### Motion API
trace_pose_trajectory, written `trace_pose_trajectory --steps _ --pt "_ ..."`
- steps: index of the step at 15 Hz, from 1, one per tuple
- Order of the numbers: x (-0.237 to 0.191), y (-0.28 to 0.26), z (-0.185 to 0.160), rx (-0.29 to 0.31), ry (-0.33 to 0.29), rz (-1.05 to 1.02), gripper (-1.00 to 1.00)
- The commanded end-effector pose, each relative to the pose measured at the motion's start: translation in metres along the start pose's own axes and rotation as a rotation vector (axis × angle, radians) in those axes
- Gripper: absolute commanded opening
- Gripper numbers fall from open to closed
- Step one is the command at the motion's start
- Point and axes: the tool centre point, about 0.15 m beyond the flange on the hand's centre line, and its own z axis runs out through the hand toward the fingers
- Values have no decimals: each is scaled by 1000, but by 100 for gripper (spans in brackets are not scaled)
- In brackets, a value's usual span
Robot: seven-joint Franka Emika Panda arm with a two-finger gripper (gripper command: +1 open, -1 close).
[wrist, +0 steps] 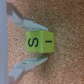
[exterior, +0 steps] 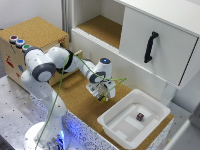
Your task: Place the grasped yellow block inside the left cabinet
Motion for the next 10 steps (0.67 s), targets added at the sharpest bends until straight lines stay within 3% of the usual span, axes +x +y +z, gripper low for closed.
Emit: trace_pose_trajectory --steps 1,6,10 --pt "13 -12 -18 38 8 -40 -100" --pt "52 -70 -85 93 151 -171 -100" --pt "97 -140 -157 157 309 -306 -100"
